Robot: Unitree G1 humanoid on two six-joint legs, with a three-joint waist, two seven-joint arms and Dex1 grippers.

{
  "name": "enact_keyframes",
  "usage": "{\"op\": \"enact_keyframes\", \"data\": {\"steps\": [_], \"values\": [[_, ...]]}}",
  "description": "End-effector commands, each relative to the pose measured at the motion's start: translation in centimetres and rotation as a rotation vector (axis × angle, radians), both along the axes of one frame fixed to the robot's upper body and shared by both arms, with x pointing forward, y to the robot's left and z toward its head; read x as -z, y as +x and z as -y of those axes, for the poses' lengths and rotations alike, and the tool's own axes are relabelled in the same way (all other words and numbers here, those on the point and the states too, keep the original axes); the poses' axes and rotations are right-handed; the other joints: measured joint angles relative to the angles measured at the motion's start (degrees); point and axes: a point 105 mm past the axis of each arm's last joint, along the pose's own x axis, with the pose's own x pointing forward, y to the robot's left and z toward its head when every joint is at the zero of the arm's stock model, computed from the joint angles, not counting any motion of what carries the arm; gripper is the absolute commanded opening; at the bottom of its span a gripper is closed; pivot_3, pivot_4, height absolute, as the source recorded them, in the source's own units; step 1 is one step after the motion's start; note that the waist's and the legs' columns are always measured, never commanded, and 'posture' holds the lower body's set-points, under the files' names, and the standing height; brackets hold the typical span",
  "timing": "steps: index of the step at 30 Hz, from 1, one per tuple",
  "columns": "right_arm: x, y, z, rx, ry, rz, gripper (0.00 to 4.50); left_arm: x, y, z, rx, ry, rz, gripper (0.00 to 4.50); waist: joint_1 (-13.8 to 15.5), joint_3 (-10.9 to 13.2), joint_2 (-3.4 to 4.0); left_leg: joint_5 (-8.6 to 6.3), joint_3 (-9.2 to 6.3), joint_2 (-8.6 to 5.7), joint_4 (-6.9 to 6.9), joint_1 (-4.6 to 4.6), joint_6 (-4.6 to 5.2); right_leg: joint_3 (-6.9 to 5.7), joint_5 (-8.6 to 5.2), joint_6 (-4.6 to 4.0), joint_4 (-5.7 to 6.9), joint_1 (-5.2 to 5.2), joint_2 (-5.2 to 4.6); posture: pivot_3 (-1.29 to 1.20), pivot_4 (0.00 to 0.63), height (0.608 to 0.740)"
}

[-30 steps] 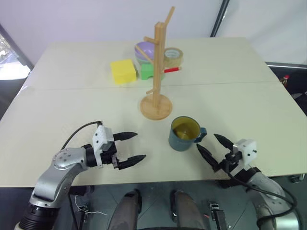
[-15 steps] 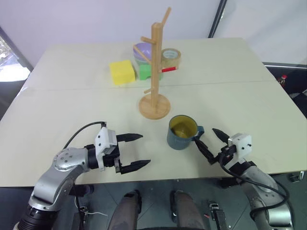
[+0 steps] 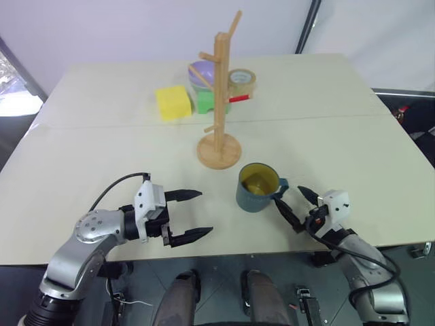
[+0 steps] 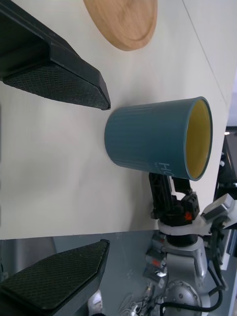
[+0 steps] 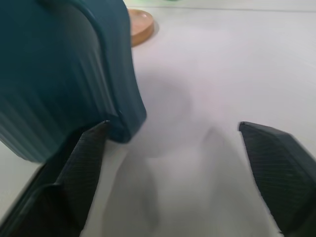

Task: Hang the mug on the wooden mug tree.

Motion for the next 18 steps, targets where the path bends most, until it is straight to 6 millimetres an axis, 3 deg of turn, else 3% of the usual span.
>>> {"op": "enact_keyframes", "data": {"steps": [1, 5, 6, 18], "values": [[-0.8, 0.1, -0.4, -0.024, 0.011, 0.051, 2.54, -0.6, -0.2, 0.2, 0.018, 0.004, 0.038, 4.50, 0.0, 0.0, 0.00, 0.00, 0.01, 0.00, 0.00, 0.01, 0.00, 0.01, 0.00, 0.00, 0.02, 0.00, 0.00, 0.00, 0.150, 0.740], [-0.8, 0.0, -0.5, -0.040, 0.025, 0.062, 0.40, -0.5, -0.2, 0.0, 0.012, 0.005, 0.038, 4.50, 0.0, 0.0, 0.00, 0.00, 0.03, 0.00, 0.00, 0.08, 0.00, 0.02, 0.00, 0.00, 0.07, 0.04, 0.05, 0.00, 0.150, 0.740], [-0.8, 0.0, -0.6, -0.045, 0.029, 0.064, 0.05, -0.5, -0.1, 0.0, 0.011, 0.006, 0.037, 4.50, 0.0, 0.0, 0.00, 0.00, 0.03, 0.00, 0.00, 0.10, 0.00, 0.03, 0.00, 0.00, 0.08, 0.06, 0.05, 0.00, 0.150, 0.740], [-2.0, 0.1, -0.9, -0.060, 0.025, 0.099, 0.05, -0.4, 0.3, -0.7, -0.030, 0.013, 0.043, 4.50, 0.0, 0.0, 0.00, -0.02, 0.05, 0.11, -0.03, 0.67, -0.02, 0.06, -0.05, 0.06, -0.02, 0.64, 0.03, 0.00, 0.150, 0.740]]}}
